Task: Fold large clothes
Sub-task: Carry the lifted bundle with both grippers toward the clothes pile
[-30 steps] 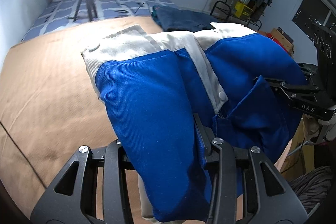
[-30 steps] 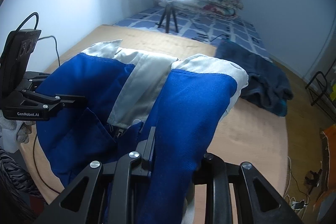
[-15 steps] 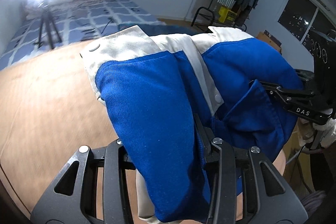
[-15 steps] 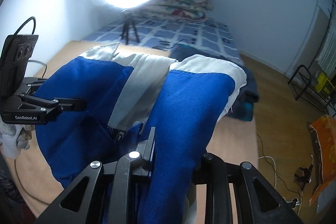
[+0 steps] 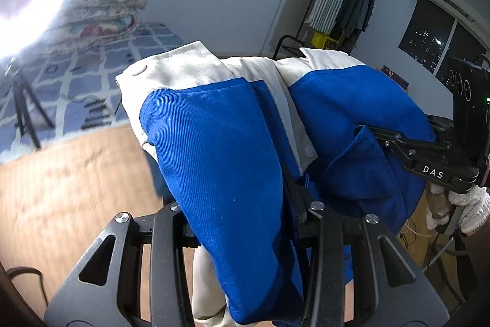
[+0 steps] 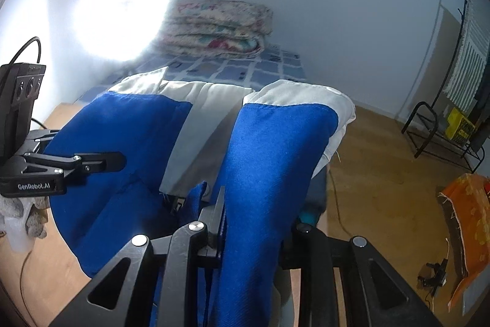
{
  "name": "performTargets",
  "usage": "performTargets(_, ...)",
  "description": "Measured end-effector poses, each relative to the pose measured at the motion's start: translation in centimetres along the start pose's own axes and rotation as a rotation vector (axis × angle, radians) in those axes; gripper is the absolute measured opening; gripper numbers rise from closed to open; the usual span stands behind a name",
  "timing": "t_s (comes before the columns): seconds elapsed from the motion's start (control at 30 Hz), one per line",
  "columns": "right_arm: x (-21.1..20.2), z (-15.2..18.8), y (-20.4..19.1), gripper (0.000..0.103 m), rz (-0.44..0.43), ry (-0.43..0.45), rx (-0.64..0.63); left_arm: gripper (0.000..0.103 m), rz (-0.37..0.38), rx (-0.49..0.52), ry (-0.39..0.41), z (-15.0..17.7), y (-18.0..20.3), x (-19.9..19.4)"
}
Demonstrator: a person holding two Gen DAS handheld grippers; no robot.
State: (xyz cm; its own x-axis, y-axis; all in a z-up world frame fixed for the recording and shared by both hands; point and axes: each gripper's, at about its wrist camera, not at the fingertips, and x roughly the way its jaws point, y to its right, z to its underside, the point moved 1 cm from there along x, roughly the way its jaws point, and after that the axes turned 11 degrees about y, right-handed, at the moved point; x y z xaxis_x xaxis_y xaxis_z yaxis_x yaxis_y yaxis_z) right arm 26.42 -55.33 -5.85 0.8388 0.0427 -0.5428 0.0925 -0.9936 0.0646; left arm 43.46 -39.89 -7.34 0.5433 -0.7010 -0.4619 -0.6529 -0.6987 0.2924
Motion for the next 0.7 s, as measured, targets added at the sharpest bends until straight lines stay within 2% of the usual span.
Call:
performTargets(0.37,6.1,-4.4,5.6,0.023,0.011,0.034,0.03,0.039,-0.019,0.017,0.047,-5.4,-0.4,7.4)
performTargets(0.5,9.4,-4.8,6.9,0.023,0.006,0.028,0.051,0.039,-0.04,0.021,0.039,-5.8,-1.4,9.9)
performTargets(0.7,13.7,-3.8,8.4,0.023,-0.014,-0.003,0.088,0.039,-0.078,0.021,0.006,-4.7,-2.5,12.5)
